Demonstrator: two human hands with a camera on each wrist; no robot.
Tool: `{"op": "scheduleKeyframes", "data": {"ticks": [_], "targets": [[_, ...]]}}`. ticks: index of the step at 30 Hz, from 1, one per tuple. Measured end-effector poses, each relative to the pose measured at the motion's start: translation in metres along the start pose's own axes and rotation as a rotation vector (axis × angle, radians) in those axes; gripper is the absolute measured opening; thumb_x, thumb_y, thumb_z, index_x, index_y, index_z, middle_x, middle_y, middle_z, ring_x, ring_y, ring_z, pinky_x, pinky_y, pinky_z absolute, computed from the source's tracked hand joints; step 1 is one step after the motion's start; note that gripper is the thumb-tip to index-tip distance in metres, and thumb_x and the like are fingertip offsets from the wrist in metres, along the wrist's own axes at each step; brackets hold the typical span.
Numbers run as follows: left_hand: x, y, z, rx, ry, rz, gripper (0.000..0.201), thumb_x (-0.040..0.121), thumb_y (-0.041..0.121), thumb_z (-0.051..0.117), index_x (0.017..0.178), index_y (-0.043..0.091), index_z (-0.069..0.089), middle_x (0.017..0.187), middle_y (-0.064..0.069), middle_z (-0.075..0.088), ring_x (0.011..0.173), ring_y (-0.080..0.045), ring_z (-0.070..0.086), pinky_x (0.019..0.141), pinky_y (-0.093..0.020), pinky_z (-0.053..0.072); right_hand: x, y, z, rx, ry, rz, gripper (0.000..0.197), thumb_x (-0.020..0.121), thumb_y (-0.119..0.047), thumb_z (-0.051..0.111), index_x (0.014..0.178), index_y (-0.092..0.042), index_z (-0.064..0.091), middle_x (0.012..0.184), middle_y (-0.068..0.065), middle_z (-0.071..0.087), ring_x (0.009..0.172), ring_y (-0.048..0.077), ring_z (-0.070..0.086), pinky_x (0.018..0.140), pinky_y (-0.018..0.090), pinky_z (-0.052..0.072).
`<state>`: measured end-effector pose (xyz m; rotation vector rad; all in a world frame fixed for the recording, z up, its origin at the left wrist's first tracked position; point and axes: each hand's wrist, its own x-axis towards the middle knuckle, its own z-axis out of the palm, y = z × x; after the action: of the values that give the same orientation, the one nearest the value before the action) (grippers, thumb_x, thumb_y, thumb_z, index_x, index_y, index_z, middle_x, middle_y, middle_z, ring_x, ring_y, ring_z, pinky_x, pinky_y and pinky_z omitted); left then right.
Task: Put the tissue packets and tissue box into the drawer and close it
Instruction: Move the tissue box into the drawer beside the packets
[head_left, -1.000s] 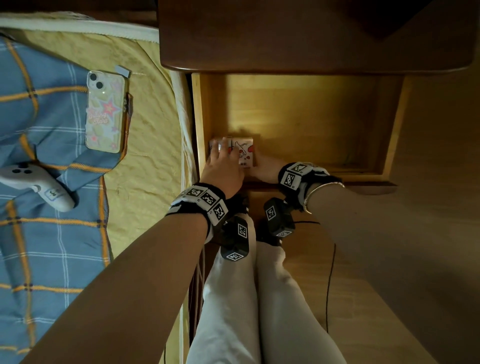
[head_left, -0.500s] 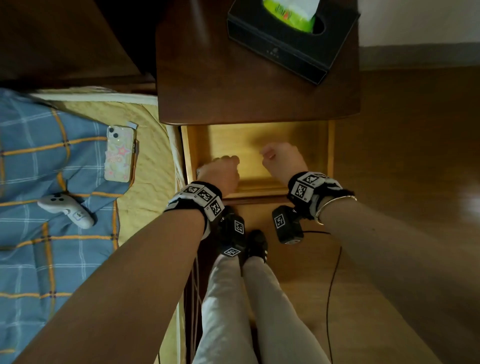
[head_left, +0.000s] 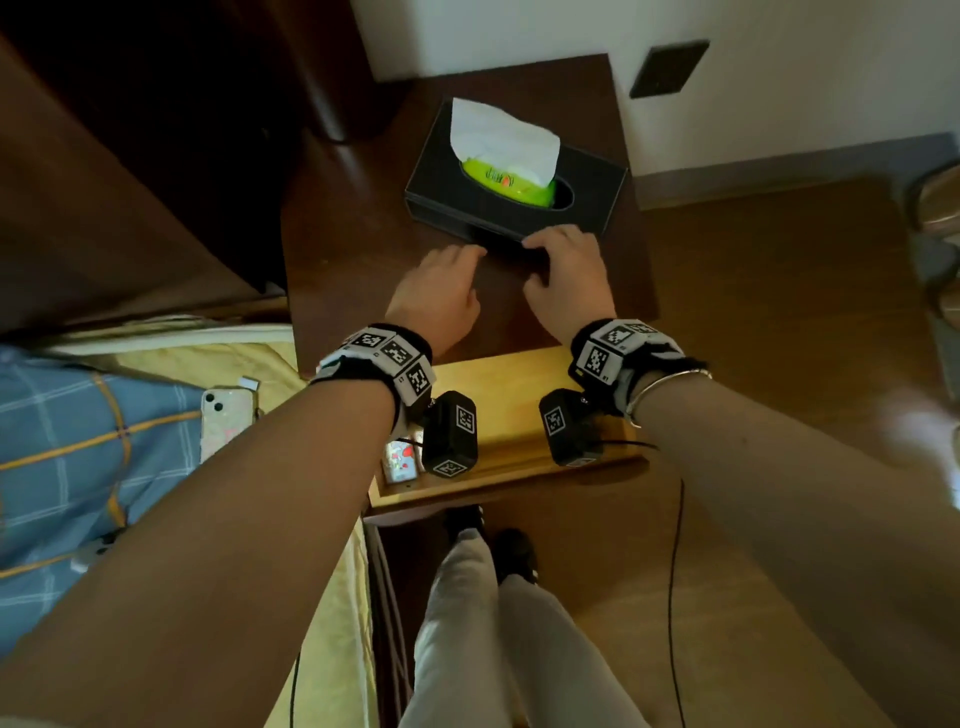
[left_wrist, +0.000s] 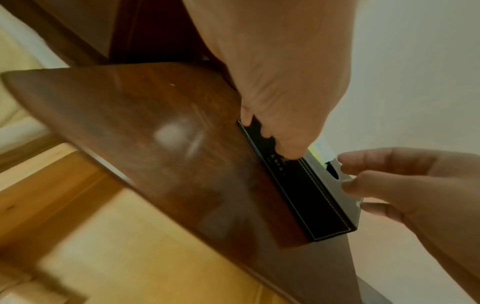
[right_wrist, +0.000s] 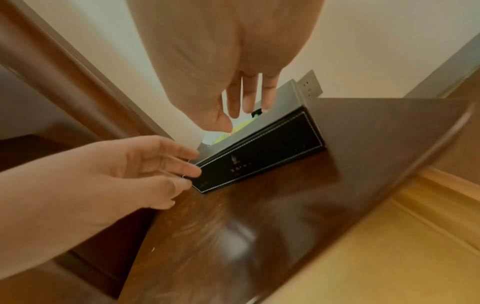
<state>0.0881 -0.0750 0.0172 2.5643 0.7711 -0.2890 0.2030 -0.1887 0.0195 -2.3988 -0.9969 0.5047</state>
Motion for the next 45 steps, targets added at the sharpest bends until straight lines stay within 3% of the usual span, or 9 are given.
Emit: {"op": "scheduleKeyframes", "data": {"ticks": [4, 7, 10, 14, 18, 25, 31, 40, 45], "targets": [[0.035, -0.005, -0.012, 0.078, 0.054, 0.062, 0.062, 0.09, 0.011, 0.053, 0.147, 0.014, 0.03, 0.148, -0.009, 0.039, 0.138, -0.028, 0.033, 0.109, -0.045, 0.031, 0.032, -0.004, 0.001, -0.162, -0.036, 0.022, 0.056, 0.081, -0.012, 0.061, 0.135, -0.013, 0.043, 0.14, 0.008, 0.045, 0.133, 0.028, 0.035, 0.11, 0.042, 0.029], [0.056, -0.009, -0.015, 0.16, 0.078, 0.093, 0.069, 0.087, 0.01, 0.057, 0.149, 0.012, 0.026, 0.152, -0.009, 0.034, 0.143, -0.028, 0.024, 0.115, -0.046, 0.021, 0.047, 0.0, 0.005, -0.247, -0.121, 0.032, 0.061, 0.084, -0.017, 0.061, 0.139, -0.015, 0.036, 0.146, 0.007, 0.04, 0.139, 0.027, 0.03, 0.117, 0.049, 0.016], [0.069, -0.013, -0.014, 0.246, 0.037, 0.086, 0.074, 0.087, 0.013, 0.061, 0.15, 0.012, 0.022, 0.157, -0.01, 0.024, 0.147, -0.03, 0.014, 0.117, -0.05, 0.015, 0.055, 0.004, 0.01, -0.28, -0.201, 0.05, 0.068, 0.084, -0.022, 0.063, 0.143, -0.019, 0.03, 0.15, 0.005, 0.034, 0.142, 0.027, 0.022, 0.115, 0.061, 0.004], [0.077, -0.019, -0.006, 0.296, 0.021, 0.057, 0.075, 0.088, 0.016, 0.061, 0.151, 0.018, 0.02, 0.161, -0.012, 0.009, 0.148, -0.034, 0.003, 0.116, -0.056, 0.011, 0.061, 0.008, 0.016, -0.393, -0.186, 0.018, 0.071, 0.079, -0.016, 0.069, 0.141, -0.019, 0.034, 0.143, 0.008, 0.038, 0.138, 0.031, 0.025, 0.112, 0.067, 0.006], [0.072, -0.02, 0.001, 0.32, 0.002, 0.064, 0.077, 0.089, 0.024, 0.063, 0.152, 0.025, 0.018, 0.161, -0.013, 0.006, 0.148, -0.037, 0.002, 0.115, -0.06, 0.007, 0.061, 0.013, 0.015, -0.479, -0.188, -0.012, 0.062, 0.075, -0.008, 0.071, 0.129, -0.018, 0.044, 0.134, 0.008, 0.044, 0.132, 0.033, 0.031, 0.11, 0.071, 0.008], [0.05, -0.007, 0.024, 0.202, -0.011, 0.011, 0.064, 0.089, 0.019, 0.063, 0.145, 0.026, 0.032, 0.161, -0.015, 0.001, 0.146, -0.043, -0.004, 0.113, -0.065, 0.016, 0.036, 0.033, 0.011, -0.465, -0.164, -0.063, 0.057, 0.079, -0.003, 0.064, 0.13, -0.021, 0.047, 0.139, 0.005, 0.042, 0.137, 0.032, 0.026, 0.11, 0.071, 0.003], [0.013, 0.003, 0.043, 0.252, 0.019, -0.056, 0.064, 0.093, 0.02, 0.059, 0.147, 0.026, 0.026, 0.161, -0.016, -0.004, 0.147, -0.043, -0.005, 0.111, -0.063, 0.026, 0.009, 0.039, 0.012, -0.466, -0.209, -0.096, 0.059, 0.082, -0.005, 0.064, 0.133, -0.025, 0.042, 0.148, -0.002, 0.037, 0.144, 0.027, 0.018, 0.109, 0.073, 0.003], [-0.065, 0.031, 0.071, 0.216, 0.093, -0.148, 0.069, 0.092, 0.011, 0.06, 0.148, 0.027, 0.023, 0.161, -0.015, -0.005, 0.147, -0.04, -0.006, 0.113, -0.06, 0.018, -0.057, 0.052, 0.001, -0.478, -0.253, -0.223, 0.058, 0.087, -0.005, 0.058, 0.138, -0.026, 0.038, 0.152, -0.005, 0.034, 0.145, 0.021, 0.016, 0.109, 0.07, 0.001], [-0.112, 0.052, 0.096, 0.206, 0.041, -0.215, 0.073, 0.091, 0.009, 0.06, 0.149, 0.027, 0.019, 0.161, -0.014, -0.007, 0.148, -0.038, -0.007, 0.113, -0.06, 0.016, -0.101, 0.063, -0.003, -0.483, -0.344, -0.26, 0.061, 0.086, -0.004, 0.057, 0.14, -0.025, 0.037, 0.153, -0.004, 0.034, 0.146, 0.02, 0.015, 0.109, 0.07, -0.002]]}}
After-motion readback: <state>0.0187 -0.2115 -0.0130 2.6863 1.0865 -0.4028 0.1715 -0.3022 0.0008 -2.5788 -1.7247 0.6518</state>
